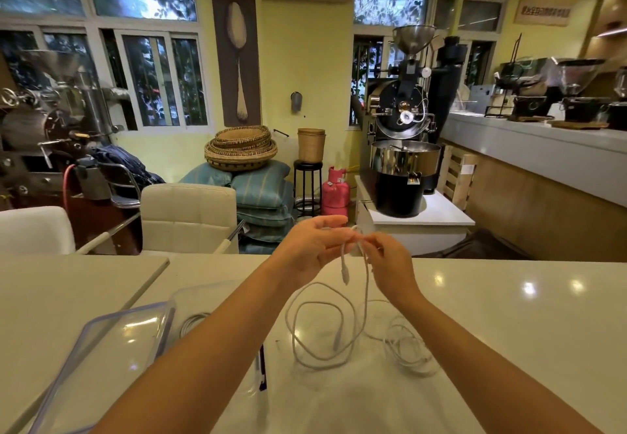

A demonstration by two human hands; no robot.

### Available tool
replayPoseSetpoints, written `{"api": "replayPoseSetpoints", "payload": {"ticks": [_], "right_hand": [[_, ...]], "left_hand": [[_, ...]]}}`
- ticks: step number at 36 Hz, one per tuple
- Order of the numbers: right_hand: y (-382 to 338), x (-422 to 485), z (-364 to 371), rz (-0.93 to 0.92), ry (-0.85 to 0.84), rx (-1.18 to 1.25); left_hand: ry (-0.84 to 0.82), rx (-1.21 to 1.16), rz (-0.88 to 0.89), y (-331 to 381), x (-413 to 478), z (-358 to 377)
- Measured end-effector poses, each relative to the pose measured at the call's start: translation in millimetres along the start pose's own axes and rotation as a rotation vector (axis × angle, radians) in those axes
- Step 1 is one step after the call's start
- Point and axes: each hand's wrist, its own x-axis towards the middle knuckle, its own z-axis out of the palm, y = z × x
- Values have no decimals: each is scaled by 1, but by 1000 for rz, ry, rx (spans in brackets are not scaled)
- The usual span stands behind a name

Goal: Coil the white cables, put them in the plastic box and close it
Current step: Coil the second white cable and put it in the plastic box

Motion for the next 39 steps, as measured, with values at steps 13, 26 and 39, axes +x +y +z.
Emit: {"api": "replayPoseSetpoints", "payload": {"ticks": [13,26,39], "right_hand": [[-40,-2,-25,41,-38,367],[-59,-41,4,654,-579,938],[-58,-38,-37,410,-746,132]], "left_hand": [[-315,142,54,9,-25,30],[-91,416,209,11,-22,45],[36,871,301,8,-5,15]]}}
